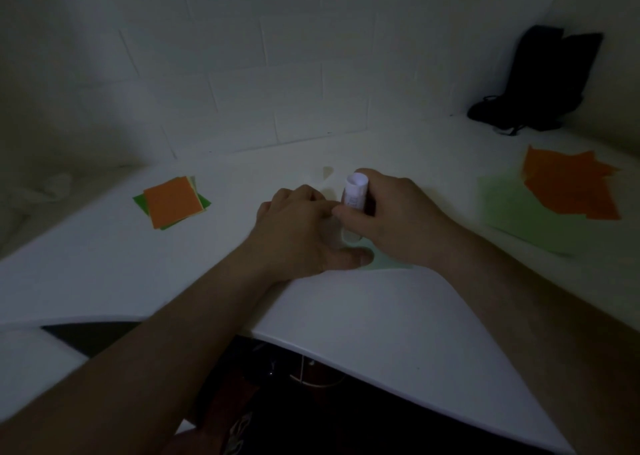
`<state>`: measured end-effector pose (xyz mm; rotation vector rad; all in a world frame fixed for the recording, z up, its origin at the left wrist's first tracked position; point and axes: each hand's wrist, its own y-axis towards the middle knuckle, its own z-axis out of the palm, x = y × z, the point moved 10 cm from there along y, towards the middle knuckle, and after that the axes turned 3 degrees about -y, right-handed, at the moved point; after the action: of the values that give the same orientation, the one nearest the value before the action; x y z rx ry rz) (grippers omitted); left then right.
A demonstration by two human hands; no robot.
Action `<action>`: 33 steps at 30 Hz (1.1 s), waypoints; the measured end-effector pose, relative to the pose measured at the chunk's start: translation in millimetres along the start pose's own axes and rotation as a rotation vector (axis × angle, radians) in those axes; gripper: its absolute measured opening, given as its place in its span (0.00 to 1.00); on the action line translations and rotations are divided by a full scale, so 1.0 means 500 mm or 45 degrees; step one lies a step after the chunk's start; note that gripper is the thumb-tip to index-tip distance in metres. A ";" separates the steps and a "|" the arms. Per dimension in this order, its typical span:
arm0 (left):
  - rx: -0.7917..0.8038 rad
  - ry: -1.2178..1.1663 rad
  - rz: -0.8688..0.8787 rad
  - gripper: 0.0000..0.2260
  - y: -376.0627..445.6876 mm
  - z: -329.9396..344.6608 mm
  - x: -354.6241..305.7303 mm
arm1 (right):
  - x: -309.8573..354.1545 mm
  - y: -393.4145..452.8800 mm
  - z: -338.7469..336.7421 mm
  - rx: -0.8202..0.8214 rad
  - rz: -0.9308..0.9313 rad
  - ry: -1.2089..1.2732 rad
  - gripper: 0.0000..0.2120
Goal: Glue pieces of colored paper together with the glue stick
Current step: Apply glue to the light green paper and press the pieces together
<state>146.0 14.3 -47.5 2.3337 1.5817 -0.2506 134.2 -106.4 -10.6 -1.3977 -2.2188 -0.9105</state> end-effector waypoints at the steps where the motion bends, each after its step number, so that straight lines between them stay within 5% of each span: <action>1: 0.005 0.000 -0.001 0.31 0.000 0.001 0.000 | 0.001 0.001 0.000 -0.007 -0.004 -0.004 0.12; 10: 0.053 -0.012 -0.027 0.31 0.002 0.004 0.001 | -0.011 0.013 0.013 0.026 0.023 0.071 0.09; 16: 0.084 -0.005 -0.035 0.44 0.002 0.005 0.004 | -0.055 0.007 -0.084 -0.333 0.138 0.307 0.10; 21: 0.079 0.018 -0.043 0.45 0.003 0.007 0.004 | -0.044 -0.001 -0.051 -0.150 0.051 0.071 0.15; 25: 0.040 -0.024 -0.015 0.41 0.003 0.004 0.001 | -0.039 0.000 -0.015 0.037 0.032 -0.007 0.09; 33: 0.049 -0.009 -0.016 0.43 0.003 0.004 0.003 | -0.040 -0.004 -0.033 0.028 0.028 -0.088 0.09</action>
<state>148.0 14.3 -49.5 2.3496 1.6025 -0.2945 140.6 -131.6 -11.5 -1.4613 -2.2520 -0.8404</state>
